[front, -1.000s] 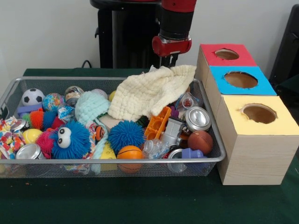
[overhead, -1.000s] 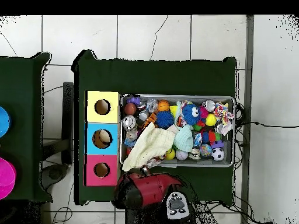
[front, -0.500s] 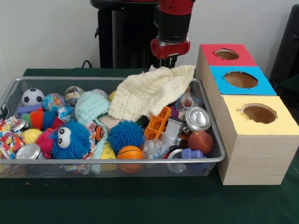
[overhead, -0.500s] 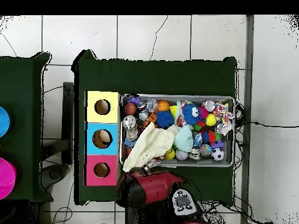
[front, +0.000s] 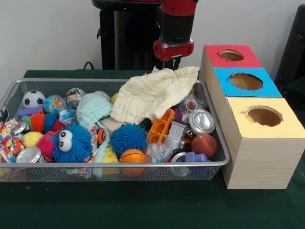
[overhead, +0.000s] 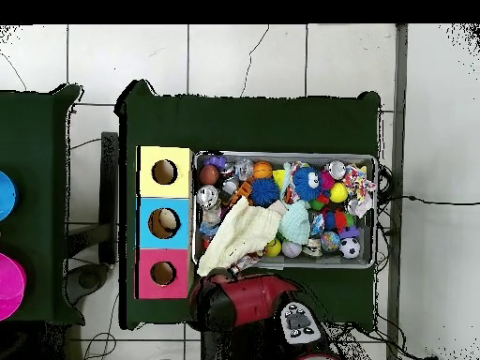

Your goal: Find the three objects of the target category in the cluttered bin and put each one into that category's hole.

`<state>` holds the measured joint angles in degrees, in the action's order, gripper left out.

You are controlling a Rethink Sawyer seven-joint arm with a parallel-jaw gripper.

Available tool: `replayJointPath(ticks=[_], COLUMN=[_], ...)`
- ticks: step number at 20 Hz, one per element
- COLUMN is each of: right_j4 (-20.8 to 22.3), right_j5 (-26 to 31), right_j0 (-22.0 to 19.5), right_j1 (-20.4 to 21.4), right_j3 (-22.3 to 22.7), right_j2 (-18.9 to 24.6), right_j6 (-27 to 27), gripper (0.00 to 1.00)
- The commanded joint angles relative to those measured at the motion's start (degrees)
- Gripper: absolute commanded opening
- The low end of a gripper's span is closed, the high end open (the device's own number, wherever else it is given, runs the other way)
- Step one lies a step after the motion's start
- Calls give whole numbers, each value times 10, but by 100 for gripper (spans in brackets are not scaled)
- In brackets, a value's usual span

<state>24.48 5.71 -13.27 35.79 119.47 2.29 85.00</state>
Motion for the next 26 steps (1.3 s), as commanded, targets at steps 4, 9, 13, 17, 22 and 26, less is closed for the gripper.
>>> replayJointPath(ticks=[4,9,13,17,22,26], right_j4=[-33,-43,-51,-61,-71,-78], right_j5=[14,44,71,102,131,150], right_j0=[-2,-5,-1,1,3,-4], right_j1=[-3,2,10,24,40,51], right_j3=[-151,-159,-163,-162,-160,-158], right_j2=[62,68,67,68,68,77], right_j6=[60,61,65,67,69,62], gripper=[0,0,0,0,0,0])
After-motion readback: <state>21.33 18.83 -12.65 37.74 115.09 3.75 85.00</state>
